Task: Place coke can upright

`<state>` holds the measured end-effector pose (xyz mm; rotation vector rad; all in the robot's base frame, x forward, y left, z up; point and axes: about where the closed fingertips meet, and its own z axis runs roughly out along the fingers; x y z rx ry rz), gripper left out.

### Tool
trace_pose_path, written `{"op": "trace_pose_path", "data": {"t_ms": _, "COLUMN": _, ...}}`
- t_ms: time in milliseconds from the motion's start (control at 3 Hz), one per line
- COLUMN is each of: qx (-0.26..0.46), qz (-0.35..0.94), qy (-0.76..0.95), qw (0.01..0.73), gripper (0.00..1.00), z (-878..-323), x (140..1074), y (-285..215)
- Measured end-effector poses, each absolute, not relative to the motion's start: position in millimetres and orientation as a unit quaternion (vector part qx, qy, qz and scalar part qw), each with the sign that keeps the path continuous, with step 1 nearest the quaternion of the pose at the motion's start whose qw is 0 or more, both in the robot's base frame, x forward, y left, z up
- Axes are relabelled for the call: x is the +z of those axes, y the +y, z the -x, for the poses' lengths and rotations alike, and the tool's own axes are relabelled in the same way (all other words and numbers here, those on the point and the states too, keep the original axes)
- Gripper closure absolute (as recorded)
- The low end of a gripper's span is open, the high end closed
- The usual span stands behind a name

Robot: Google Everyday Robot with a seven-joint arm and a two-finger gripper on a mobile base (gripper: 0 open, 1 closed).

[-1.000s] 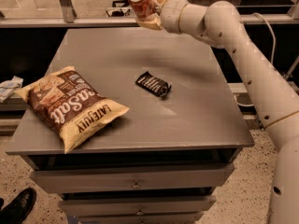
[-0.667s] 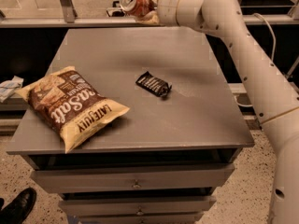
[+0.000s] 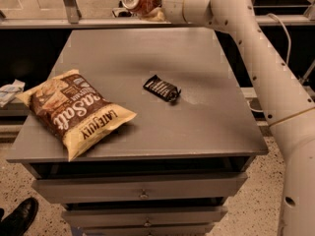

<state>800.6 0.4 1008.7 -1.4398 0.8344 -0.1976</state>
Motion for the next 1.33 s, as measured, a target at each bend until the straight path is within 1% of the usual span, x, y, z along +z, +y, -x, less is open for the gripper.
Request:
{"op": "trace_pose_path", "data": {"t_ms": 333, "qx": -0.15, "qz": 0.697, "qy": 0.291, "qw": 0.638, "gripper": 1.0, "z": -785, "x": 1029, "y": 13}}
{"op": "trace_pose_path", "data": {"t_ms": 667, "qx": -0.239, "qz": 0.758, "qy": 0.197, "qw": 0.574, "gripper": 1.0, "z": -770, "x": 1041, "y": 19}}
{"op": "trace_pose_path", "data": {"t_ms": 1000, "qx": -0.365, "qz": 0.807, "qy": 0.086, "qw": 0.456, "gripper": 1.0, "z": -772, "x": 1040, "y": 8}}
{"op": "trace_pose_path", "data": {"t_ms": 1333, "qx": -0.363, "qz": 0.807, "qy": 0.078, "qw": 0.458, "gripper": 1.0, "z": -773, "x": 1038, "y": 10}}
